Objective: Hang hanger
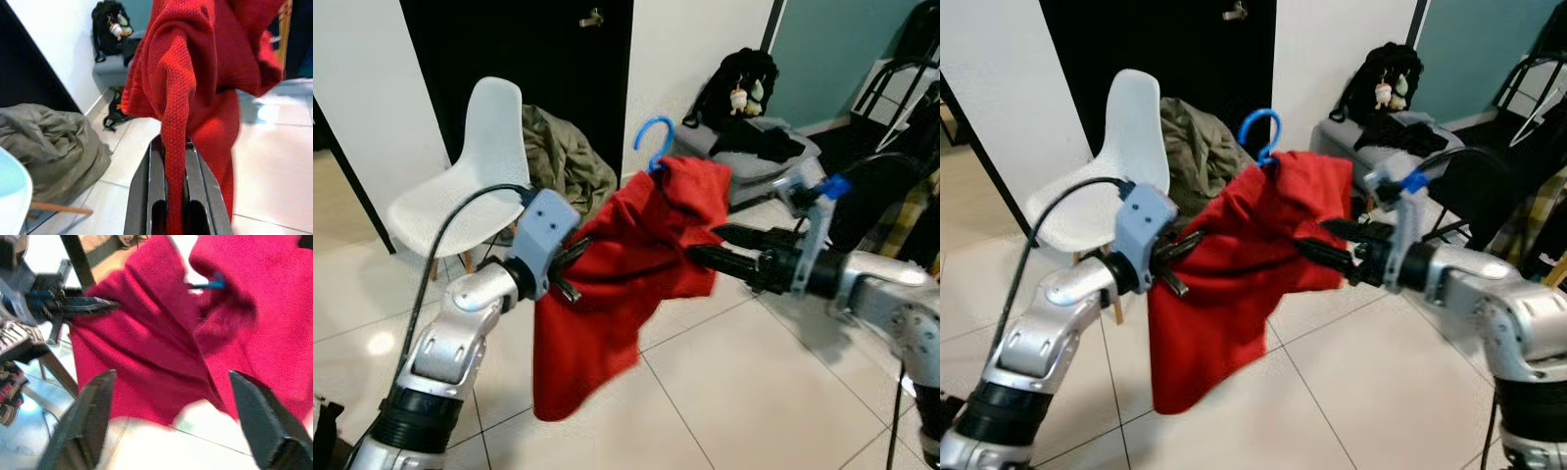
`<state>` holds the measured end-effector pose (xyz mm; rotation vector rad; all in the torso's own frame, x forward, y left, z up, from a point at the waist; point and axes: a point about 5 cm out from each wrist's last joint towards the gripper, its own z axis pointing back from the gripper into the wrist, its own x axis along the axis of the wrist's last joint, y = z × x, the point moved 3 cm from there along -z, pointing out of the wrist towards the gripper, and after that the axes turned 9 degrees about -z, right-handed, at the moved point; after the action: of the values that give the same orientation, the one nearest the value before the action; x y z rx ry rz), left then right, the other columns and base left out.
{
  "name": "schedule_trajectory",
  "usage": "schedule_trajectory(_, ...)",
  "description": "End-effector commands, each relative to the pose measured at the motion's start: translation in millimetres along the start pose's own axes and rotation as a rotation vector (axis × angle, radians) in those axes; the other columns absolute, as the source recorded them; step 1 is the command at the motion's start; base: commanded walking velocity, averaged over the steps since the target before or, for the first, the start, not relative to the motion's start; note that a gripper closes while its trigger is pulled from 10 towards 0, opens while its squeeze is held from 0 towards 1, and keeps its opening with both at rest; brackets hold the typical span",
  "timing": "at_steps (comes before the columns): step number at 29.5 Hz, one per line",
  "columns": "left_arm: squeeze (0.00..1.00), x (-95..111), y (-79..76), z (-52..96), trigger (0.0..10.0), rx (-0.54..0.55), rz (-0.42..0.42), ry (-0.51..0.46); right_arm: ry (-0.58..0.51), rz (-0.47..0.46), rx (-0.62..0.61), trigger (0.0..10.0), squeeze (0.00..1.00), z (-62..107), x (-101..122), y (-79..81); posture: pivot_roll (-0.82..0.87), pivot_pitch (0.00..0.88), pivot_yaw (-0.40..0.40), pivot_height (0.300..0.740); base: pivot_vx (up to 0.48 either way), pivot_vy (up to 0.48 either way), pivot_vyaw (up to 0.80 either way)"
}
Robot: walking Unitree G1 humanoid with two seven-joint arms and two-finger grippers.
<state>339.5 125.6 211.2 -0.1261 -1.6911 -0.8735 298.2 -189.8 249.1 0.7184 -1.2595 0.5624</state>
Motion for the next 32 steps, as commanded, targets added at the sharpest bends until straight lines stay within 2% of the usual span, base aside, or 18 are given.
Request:
schedule_trajectory(1, 0.00, 0.7, 5.0, 8.3, 10.0, -0.018, 0.017, -0.014, -0.049, 0.056, 0.032, 10.0, 1.00, 13.0, 10.5, 3.7, -0.07, 0.068, -0.042, 0.740, 0.000, 0.000, 0.00)
schedule_trajectory(3, 0.00, -0.2, 4.5, 11.3, 10.0, -0.040, 0.023, -0.017, -0.065, 0.067, 0.048, 10.0, 1.00, 19.3, 13.0, 5.1, -0.07, 0.069, -0.042, 0.740, 0.000, 0.000, 0.00)
schedule_trajectory(6, 0.00, 2.7, -1.5, 25.2, 10.0, -0.168, 0.041, -0.069, -0.260, 0.041, 0.175, 10.0, 1.00, 48.7, 41.9, 15.9, -0.07, 0.071, -0.045, 0.740, 0.000, 0.000, 0.00)
schedule_trajectory(9, 0.00, 12.1, -7.8, 37.8, 10.0, -0.295, 0.041, -0.136, -0.443, 0.035, 0.230, 10.0, 0.99, 78.3, 69.3, 14.0, -0.07, 0.071, -0.046, 0.740, 0.000, 0.000, 0.00)
schedule_trajectory(15, 0.00, 18.4, -10.6, 43.8, 10.0, -0.355, 0.043, -0.171, -0.524, 0.047, 0.236, 10.0, 0.99, 92.6, 81.7, 10.4, -0.07, 0.070, -0.046, 0.740, 0.000, 0.000, 0.00)
schedule_trajectory(16, 0.00, 27.5, -11.5, 49.6, 10.0, -0.406, 0.073, -0.221, -0.427, 0.102, 0.131, 10.0, 0.00, 92.7, 75.2, -5.0, -0.07, 0.071, -0.054, 0.740, 0.000, 0.000, 0.00)
schedule_trajectory(17, 0.00, 27.5, -11.5, 49.6, 10.0, -0.406, 0.073, -0.221, -0.427, 0.102, 0.131, 10.0, 0.00, 92.7, 75.2, -5.0, -0.07, 0.071, -0.054, 0.740, 0.000, 0.000, 0.00)
schedule_trajectory(18, 0.00, 35.4, -11.9, 54.7, 10.0, -0.447, 0.095, -0.266, -0.333, 0.147, 0.064, 10.0, 0.00, 94.6, 68.6, -15.9, -0.07, 0.071, -0.056, 0.740, 0.000, 0.000, 0.00)
schedule_trajectory(21, 0.00, 35.4, -11.9, 54.7, 10.0, -0.447, 0.095, -0.266, -0.333, 0.147, 0.064, 10.0, 0.00, 94.6, 68.6, -15.9, -0.07, 0.071, -0.056, 0.740, 0.000, 0.000, 0.00)
schedule_trajectory(22, 0.00, 44.8, -10.7, 59.3, 10.0, -0.476, 0.122, -0.319, -0.201, 0.190, 0.010, 10.0, 0.00, 98.1, 59.3, -25.9, -0.07, 0.071, -0.060, 0.740, 0.000, 0.000, 0.00)
schedule_trajectory(23, 0.00, 51.8, -9.3, 62.4, 10.0, -0.488, 0.141, -0.363, -0.116, 0.218, -0.009, 10.0, 0.00, 105.8, 57.2, -31.5, -0.08, 0.070, -0.065, 0.740, 0.000, 0.000, 0.00)
schedule_trajectory(24, 0.00, 51.8, -9.3, 62.4, 10.0, -0.488, 0.141, -0.363, -0.116, 0.218, -0.009, 10.0, 0.00, 105.8, 57.2, -31.5, -0.08, 0.070, -0.065, 0.740, 0.000, 0.000, 0.00)
schedule_trajectory(27, 0.00, 54.2, -9.3, 62.6, 10.0, -0.482, 0.162, -0.404, -0.102, 0.239, -0.022, 10.0, 0.00, 120.0, 68.2, -34.6, -0.09, 0.067, -0.066, 0.740, 0.000, 0.000, 0.00)
schedule_trajectory(32, 0.00, 52.3, -11.7, 59.5, 10.0, -0.463, 0.158, -0.402, -0.118, 0.221, -0.035, 10.0, 0.00, 118.5, 66.1, -36.8, -0.09, 0.067, -0.066, 0.740, 0.000, 0.000, 0.00)
